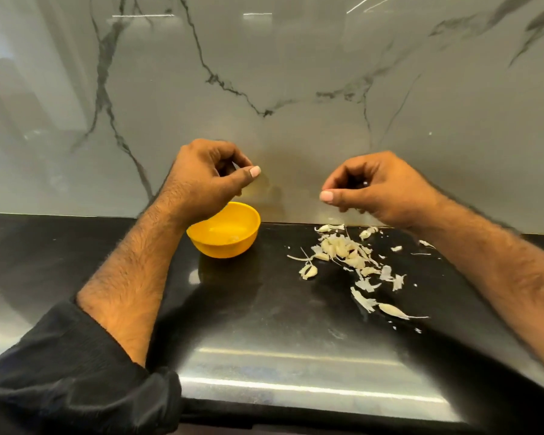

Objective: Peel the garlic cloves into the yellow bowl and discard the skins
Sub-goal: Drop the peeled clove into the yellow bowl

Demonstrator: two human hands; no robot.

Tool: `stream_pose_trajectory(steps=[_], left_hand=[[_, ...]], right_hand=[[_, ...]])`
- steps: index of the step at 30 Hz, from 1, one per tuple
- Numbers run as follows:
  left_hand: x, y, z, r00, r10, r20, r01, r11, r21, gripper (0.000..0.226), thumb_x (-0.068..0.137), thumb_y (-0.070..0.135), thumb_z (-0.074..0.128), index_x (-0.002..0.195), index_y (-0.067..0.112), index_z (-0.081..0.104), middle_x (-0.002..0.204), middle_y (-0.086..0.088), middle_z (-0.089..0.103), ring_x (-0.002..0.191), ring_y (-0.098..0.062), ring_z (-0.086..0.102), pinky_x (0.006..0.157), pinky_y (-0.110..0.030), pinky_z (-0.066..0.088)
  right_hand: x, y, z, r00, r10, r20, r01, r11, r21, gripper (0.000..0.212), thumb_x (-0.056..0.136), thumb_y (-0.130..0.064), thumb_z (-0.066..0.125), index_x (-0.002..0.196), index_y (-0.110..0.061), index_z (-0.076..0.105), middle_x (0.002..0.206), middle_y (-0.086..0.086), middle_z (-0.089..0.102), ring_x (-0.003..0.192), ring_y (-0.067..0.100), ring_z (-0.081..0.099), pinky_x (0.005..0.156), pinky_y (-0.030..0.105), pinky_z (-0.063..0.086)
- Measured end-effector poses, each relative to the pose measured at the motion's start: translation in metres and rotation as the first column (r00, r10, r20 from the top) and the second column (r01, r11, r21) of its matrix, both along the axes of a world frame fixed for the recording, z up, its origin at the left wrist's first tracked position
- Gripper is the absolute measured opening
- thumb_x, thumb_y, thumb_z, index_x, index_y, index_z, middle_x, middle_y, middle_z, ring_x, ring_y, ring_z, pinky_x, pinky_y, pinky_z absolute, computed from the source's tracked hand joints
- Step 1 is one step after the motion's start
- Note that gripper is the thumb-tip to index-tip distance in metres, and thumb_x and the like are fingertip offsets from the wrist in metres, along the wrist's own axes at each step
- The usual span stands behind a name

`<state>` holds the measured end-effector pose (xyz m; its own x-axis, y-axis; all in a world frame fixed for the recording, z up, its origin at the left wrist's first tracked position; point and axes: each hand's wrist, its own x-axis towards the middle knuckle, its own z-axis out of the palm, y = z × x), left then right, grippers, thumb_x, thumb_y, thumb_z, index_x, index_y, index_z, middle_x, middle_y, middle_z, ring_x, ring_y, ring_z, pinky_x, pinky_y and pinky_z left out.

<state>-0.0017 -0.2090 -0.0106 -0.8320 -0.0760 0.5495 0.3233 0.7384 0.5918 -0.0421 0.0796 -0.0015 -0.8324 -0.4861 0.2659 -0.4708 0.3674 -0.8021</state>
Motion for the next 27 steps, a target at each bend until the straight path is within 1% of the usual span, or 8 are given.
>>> stream_pose_trajectory(steps=[4,7,10,12,15,21,24,27], left_hand=[[0.004,0.036,-0.005,1.000,-0.026,-0.002,0.026,0.981,-0.194,0.015,0.096,0.044,0.074,0.094,0.029,0.076,0.073,0.010,0.069,0.069,-0.012,0.066,0.068,-0.042,0.061],[0.003,0.074,-0.008,0.997,-0.063,0.041,0.075,0.859,-0.506,0.012,0.098,0.040,0.066,0.102,0.030,0.073,0.087,0.011,0.071,0.079,-0.015,0.064,0.077,-0.039,0.058],[-0.011,0.090,-0.003,0.993,0.020,0.119,0.059,0.776,-0.627,0.014,0.100,0.038,0.063,0.112,0.034,0.070,0.100,0.011,0.072,0.096,-0.016,0.064,0.086,-0.040,0.059],[-0.020,0.092,-0.003,0.985,0.061,0.160,0.053,0.779,-0.624,0.013,0.100,0.037,0.065,0.112,0.034,0.070,0.101,0.012,0.071,0.099,-0.015,0.064,0.088,-0.039,0.059],[-0.021,0.096,-0.013,0.980,0.043,0.194,0.082,0.800,-0.595,0.014,0.100,0.040,0.068,0.112,0.034,0.070,0.097,0.013,0.070,0.095,-0.013,0.063,0.084,-0.034,0.057],[-0.013,0.105,-0.022,0.964,-0.126,0.233,0.226,0.852,-0.473,0.021,0.099,0.046,0.071,0.115,0.032,0.073,0.082,0.021,0.064,0.075,0.005,0.060,0.072,-0.024,0.050],[-0.009,0.104,-0.023,0.955,-0.174,0.240,0.261,0.877,-0.404,0.021,0.098,0.047,0.073,0.112,0.031,0.074,0.080,0.020,0.065,0.071,0.004,0.061,0.067,-0.023,0.047],[-0.007,0.100,-0.021,0.952,-0.207,0.226,0.275,0.902,-0.332,0.021,0.096,0.046,0.075,0.110,0.030,0.076,0.081,0.017,0.068,0.070,0.002,0.062,0.067,-0.023,0.048]], right_hand=[[0.003,0.048,-0.011,0.996,-0.094,0.004,0.094,0.995,0.036,0.013,0.082,-0.023,0.087,0.089,-0.015,0.079,0.079,-0.001,0.077,0.069,0.007,0.069,0.064,0.013,0.053],[0.007,0.058,-0.025,0.994,-0.101,-0.042,0.105,0.986,0.127,0.010,0.083,-0.028,0.088,0.088,-0.024,0.080,0.080,-0.008,0.078,0.072,0.002,0.071,0.066,0.010,0.051],[0.010,0.045,-0.037,0.991,-0.037,-0.127,0.068,0.966,0.249,0.008,0.087,-0.029,0.086,0.090,-0.032,0.080,0.085,-0.014,0.075,0.078,-0.001,0.070,0.069,0.016,0.054],[0.010,0.036,-0.041,0.981,0.025,-0.192,0.042,0.941,0.337,0.012,0.087,-0.022,0.083,0.088,-0.034,0.079,0.089,-0.015,0.070,0.079,0.003,0.068,0.076,0.027,0.059],[0.007,0.042,-0.038,0.979,0.079,-0.190,0.006,0.911,0.412,0.021,0.085,-0.013,0.078,0.086,-0.034,0.079,0.090,-0.014,0.068,0.078,0.006,0.065,0.077,0.032,0.060],[0.010,0.066,-0.025,0.975,0.222,-0.013,-0.204,0.918,0.341,0.017,0.087,-0.015,0.084,0.088,-0.032,0.082,0.085,-0.009,0.073,0.072,0.014,0.069,0.069,0.029,0.055],[0.022,0.072,-0.021,0.890,0.389,0.237,-0.447,0.846,0.290,0.014,0.086,-0.016,0.087,0.099,-0.019,0.083,0.084,0.005,0.077,0.075,0.017,0.070,0.072,0.028,0.056],[0.025,0.074,-0.023,0.867,0.415,0.277,-0.497,0.763,0.413,0.017,0.086,-0.018,0.088,0.101,-0.021,0.083,0.083,0.002,0.076,0.073,0.012,0.067,0.072,0.026,0.054]])
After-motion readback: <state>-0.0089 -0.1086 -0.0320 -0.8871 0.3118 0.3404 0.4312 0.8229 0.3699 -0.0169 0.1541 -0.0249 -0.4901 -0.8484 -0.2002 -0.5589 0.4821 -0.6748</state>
